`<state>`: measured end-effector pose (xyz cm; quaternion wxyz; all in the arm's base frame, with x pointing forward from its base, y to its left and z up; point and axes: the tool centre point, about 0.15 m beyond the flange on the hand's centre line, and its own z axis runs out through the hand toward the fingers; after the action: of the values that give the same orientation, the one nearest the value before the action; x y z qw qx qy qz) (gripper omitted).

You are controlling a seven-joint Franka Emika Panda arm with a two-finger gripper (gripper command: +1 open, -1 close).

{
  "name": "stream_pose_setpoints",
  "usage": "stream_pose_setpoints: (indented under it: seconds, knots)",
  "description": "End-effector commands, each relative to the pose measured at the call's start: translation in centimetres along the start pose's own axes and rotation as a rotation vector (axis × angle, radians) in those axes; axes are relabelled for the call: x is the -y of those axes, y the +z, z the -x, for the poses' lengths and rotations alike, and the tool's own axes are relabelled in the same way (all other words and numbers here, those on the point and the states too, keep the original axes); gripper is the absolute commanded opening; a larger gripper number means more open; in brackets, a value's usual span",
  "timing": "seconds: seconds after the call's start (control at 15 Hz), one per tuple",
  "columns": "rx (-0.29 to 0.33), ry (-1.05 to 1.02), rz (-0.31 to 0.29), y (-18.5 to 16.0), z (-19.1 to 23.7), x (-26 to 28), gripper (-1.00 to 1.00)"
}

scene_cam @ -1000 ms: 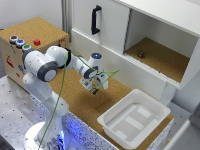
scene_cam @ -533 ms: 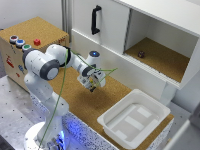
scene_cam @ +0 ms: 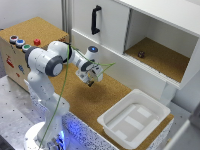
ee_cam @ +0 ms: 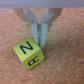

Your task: Slide the yellow block to the left

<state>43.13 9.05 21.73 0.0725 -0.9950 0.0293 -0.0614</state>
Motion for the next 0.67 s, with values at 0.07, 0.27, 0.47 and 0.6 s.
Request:
stream_pose_setpoints:
  seconds: [0.07, 0.27, 0.47, 0.6]
  knots:
    - [0.012, -0.031, 0.063, -1.6, 1.5, 0.2, -1.00]
    - [-0.001, -0.016, 0.060, -2.7, 2.8, -1.5, -1.00]
    - [0.007, -0.072, 0.032, -3.9, 4.4, -1.8, -1.00]
    - [0.018, -0.106, -0.001, -3.9, 5.1, -1.9, -1.00]
